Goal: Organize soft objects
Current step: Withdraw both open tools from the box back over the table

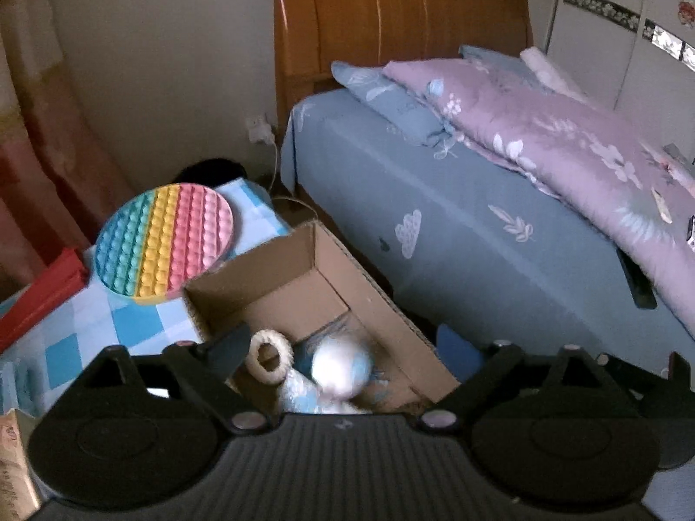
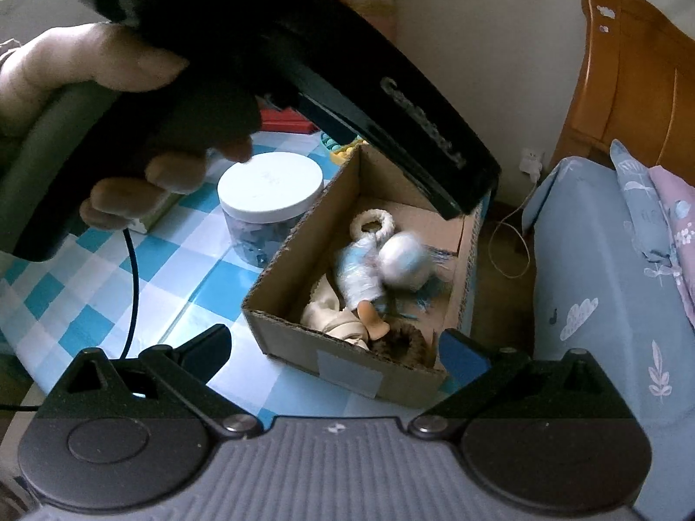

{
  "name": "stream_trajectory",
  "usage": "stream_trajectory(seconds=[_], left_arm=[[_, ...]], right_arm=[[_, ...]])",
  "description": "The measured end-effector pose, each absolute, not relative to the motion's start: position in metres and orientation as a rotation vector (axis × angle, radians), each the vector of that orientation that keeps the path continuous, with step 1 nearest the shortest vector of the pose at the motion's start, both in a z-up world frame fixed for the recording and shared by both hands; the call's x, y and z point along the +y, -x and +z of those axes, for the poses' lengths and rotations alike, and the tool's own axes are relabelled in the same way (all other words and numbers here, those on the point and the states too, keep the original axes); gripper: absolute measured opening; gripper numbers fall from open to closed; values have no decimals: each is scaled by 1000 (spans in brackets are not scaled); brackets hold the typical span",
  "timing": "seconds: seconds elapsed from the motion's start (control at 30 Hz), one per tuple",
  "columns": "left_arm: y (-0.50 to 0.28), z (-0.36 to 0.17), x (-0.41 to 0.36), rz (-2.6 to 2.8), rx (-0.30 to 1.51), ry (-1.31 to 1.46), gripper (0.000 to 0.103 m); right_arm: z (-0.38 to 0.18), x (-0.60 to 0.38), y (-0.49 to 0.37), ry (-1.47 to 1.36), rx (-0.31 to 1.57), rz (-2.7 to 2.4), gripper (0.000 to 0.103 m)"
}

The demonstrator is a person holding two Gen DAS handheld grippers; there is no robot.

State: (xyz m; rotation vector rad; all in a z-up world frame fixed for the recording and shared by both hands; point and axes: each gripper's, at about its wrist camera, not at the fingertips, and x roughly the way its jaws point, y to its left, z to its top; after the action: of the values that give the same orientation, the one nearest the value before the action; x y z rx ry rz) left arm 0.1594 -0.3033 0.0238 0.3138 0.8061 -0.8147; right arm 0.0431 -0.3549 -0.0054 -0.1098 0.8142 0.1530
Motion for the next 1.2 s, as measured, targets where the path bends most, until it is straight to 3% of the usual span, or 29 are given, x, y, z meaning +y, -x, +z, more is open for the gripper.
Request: stream_trajectory(seconds=[0.57,1.2], left_arm=[[-119,40,-241,-673,710,-365,96],[-47,12,-76,-293,690,-213,101]], right_arm=[[1,-325,-34,126,850,135,103],[-10,-273,-19,130,864,164,103]])
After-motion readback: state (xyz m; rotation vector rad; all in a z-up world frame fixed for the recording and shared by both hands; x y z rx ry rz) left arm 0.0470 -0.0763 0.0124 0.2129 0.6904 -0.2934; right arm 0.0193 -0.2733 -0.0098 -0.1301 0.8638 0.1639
